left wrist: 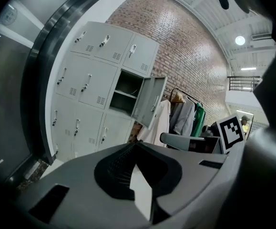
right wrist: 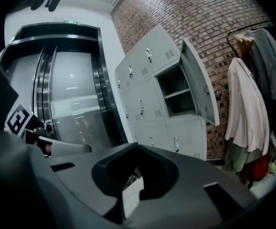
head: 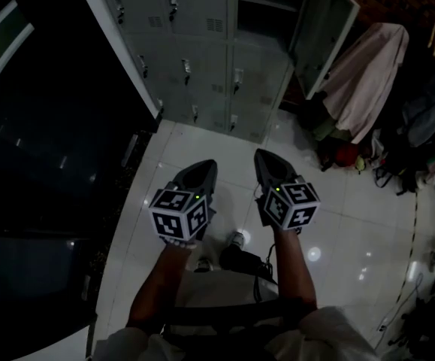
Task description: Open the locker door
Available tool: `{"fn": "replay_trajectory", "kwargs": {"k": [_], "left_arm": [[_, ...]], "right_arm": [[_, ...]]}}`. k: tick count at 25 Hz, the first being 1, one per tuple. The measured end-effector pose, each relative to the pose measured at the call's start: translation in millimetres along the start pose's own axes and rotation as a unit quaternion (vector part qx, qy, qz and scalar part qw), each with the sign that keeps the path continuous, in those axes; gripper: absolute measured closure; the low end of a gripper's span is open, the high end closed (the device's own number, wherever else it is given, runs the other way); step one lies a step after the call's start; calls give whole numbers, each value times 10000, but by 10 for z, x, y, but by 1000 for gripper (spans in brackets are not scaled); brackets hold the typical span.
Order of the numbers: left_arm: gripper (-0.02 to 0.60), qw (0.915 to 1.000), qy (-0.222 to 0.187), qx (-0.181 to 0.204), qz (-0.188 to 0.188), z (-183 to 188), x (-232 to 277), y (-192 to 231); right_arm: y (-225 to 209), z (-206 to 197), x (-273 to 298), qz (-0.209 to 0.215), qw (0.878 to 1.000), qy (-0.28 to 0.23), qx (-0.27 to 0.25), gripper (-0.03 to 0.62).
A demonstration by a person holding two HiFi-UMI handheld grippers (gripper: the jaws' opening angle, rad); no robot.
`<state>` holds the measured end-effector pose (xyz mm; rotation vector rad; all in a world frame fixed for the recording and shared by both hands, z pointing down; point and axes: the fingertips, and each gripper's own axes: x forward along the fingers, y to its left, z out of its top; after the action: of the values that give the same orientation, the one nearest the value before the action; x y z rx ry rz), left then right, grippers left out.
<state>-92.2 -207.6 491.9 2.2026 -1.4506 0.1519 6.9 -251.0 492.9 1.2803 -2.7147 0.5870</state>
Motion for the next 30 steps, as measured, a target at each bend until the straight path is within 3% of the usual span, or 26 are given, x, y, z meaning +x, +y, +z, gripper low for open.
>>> {"fn": "replay_trajectory", "kwargs": {"k": [8, 16, 26, 30], "left_arm": [[589, 9993, -44, -50, -381, -340, -753, -79], [589, 9962, 65, 69, -861, -696, -1102, -518], [589, 9971, -188, 114, -733, -811, -1251, -1144], [589, 9973, -247, 138, -678, -847, -1264, -1426]], "right_arm": [[702, -504, -598, -284, 9992, 272, -63, 590], [874, -879, -1356, -722, 9965, 261, 329, 591], [872, -675, -1886, -512, 9979, 153, -354, 591], [736, -687, -2091, -415, 9986, 161, -300, 591]]}}
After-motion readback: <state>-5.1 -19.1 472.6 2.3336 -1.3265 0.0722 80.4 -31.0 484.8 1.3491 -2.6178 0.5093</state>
